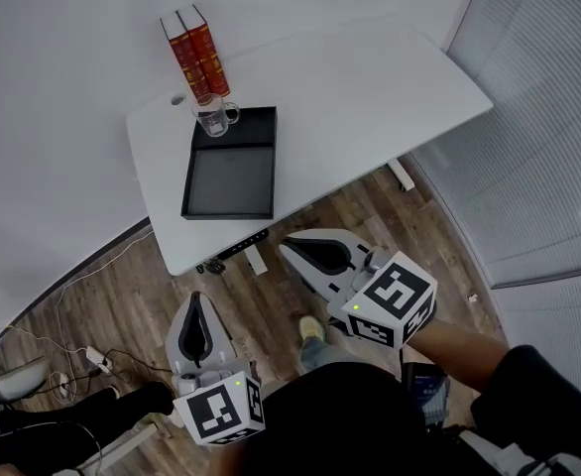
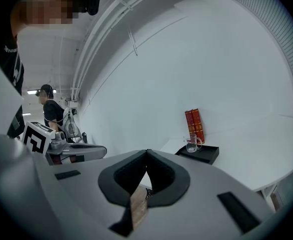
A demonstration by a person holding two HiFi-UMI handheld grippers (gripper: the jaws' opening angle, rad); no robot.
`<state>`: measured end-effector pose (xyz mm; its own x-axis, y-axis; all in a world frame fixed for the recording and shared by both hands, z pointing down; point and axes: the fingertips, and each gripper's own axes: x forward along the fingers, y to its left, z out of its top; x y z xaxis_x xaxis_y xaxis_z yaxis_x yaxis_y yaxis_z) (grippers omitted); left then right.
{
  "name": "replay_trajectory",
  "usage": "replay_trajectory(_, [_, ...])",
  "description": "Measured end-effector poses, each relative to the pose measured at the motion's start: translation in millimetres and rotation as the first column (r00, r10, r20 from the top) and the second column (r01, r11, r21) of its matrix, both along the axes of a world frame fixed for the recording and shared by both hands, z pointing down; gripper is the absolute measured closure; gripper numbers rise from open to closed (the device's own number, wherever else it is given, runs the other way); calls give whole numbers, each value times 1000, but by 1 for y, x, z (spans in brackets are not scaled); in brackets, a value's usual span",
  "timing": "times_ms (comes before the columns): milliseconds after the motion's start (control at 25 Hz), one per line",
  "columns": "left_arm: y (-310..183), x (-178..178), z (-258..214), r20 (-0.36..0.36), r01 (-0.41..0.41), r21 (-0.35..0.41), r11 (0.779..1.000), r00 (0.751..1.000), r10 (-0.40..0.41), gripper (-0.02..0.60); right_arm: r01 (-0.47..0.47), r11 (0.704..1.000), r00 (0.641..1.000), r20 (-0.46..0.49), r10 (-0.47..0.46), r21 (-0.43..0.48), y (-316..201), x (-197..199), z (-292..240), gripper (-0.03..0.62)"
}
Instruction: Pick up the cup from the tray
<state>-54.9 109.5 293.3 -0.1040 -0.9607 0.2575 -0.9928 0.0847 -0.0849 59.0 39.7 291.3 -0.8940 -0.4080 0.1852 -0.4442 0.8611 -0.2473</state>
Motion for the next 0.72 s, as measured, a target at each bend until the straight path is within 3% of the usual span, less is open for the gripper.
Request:
replay_trajectory(520, [4, 7, -7, 30, 37, 30, 999, 999, -37, 580, 14, 1000, 999, 48, -15, 19, -6, 11, -4, 580])
replay_trajectory(720, [5, -6, -19, 37, 58, 40, 997, 998, -60, 580, 13, 1000, 998, 57, -14, 19, -7, 6, -11, 580])
